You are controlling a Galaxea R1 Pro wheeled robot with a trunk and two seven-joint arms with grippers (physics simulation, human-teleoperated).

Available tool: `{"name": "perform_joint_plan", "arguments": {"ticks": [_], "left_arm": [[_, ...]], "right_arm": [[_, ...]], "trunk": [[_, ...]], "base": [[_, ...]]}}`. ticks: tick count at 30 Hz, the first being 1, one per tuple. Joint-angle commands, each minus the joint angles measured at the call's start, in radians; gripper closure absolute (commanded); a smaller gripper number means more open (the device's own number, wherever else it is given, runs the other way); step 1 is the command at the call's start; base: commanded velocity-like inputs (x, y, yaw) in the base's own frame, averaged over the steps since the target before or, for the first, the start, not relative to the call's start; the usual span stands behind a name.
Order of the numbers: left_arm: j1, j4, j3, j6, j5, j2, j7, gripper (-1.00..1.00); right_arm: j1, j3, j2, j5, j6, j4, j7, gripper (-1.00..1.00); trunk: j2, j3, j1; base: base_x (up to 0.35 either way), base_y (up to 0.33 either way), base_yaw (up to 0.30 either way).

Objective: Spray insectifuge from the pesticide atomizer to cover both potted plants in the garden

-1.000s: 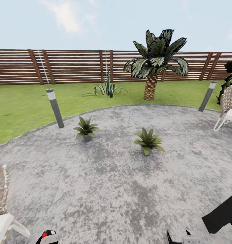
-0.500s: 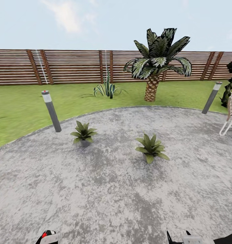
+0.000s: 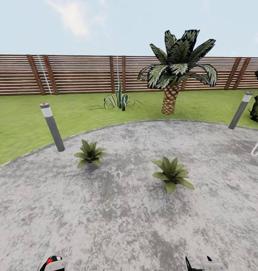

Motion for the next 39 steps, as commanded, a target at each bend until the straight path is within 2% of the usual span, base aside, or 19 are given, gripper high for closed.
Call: {"name": "perform_joint_plan", "arguments": {"ticks": [1, 8, 28, 36, 39], "left_arm": [[-0.001, 0.001, 0.001, -0.003, -0.003, 0.0, 0.003, 1.0], [-0.001, 0.001, 0.001, -0.003, -0.003, 0.0, 0.003, 1.0], [-0.001, 0.001, 0.001, -0.003, -0.003, -0.001, 0.003, 1.0], [-0.001, 0.001, 0.001, -0.003, -0.003, 0.0, 0.003, 1.0], [0.004, 0.002, 0.0, -0.003, -0.008, -0.005, -0.001, 1.0]], "right_arm": [[-0.001, -0.005, 0.0, 0.005, -0.003, 0.001, 0.0, -1.0], [-0.001, -0.005, 0.0, 0.005, -0.003, 0.0, 0.0, -1.0], [-0.001, -0.005, 0.001, 0.005, -0.003, 0.0, 0.0, -1.0], [-0.001, -0.006, 0.0, 0.005, -0.003, 0.001, 0.0, -1.0], [0.001, -0.005, 0.008, 0.004, -0.003, 0.002, 0.0, -1.0]], "trunk": [[0.0, -0.001, 0.0], [0.0, -0.001, 0.0], [0.0, -0.001, 0.0], [0.0, -0.001, 0.0], [0.0, -0.001, 0.0]], "base": [[0.338, 0.0, 0.0], [0.338, 0.0, 0.053], [0.338, 0.079, 0.265], [0.338, 0.094, 0.041], [0.0, 0.0, 0.0]]}}
